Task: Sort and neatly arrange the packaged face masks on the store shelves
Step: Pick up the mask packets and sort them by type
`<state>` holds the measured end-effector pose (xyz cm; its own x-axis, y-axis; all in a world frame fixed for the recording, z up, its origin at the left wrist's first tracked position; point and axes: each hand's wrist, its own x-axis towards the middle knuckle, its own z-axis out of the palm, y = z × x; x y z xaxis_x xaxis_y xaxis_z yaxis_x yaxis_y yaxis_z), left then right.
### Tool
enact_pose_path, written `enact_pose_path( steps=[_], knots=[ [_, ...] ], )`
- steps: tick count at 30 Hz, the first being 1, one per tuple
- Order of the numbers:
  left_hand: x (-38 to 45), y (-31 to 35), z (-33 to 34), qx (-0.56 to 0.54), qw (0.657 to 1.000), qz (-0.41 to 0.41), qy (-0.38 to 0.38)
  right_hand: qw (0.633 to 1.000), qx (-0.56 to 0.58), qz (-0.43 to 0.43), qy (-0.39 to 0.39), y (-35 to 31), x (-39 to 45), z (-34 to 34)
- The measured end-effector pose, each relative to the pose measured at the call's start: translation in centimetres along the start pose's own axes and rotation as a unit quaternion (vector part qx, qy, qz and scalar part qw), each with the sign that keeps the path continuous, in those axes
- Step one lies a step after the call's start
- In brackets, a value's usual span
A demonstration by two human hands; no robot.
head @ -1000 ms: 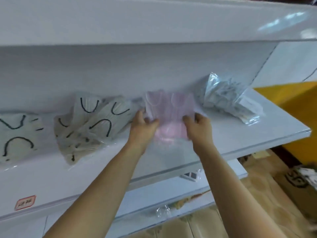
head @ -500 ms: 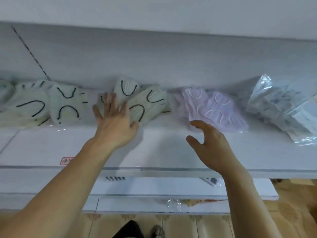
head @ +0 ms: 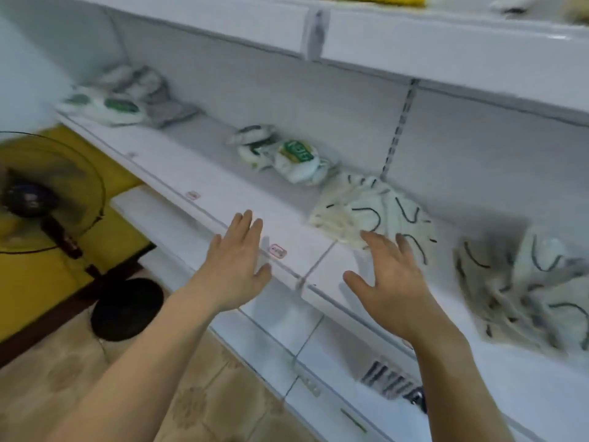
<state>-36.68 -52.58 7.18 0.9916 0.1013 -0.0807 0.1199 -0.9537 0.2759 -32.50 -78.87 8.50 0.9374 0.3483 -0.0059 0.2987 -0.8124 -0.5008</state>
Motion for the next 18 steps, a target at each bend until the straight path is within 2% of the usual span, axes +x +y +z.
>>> enact_pose_path(
  steps=[4, 7, 10, 18],
  knots=[
    [-0.8, -13.0, -3.1, 0.027, 0.997, -0.046, 0.061, 0.999, 0.038, -0.035, 0.001, -9.8, 6.0, 6.2],
    [-1.5, -20.4, -5.1, 0.031, 0.993, -0.084, 0.074, 0.997, 0.041, -0.050, -0.036, -15.9, 10.1, 10.6],
    [-0.6, -26.5, -6.6, 0.001, 0.991, -0.112, 0.079, 0.994, 0.019, -0.076, -0.075, -21.5, 14.2, 14.2],
    [8.3, -40.2, -10.2, -0.056, 0.984, -0.119, 0.124, 0.984, -0.023, -0.146, -0.100, -33.7, 28.8, 22.5]
  ],
)
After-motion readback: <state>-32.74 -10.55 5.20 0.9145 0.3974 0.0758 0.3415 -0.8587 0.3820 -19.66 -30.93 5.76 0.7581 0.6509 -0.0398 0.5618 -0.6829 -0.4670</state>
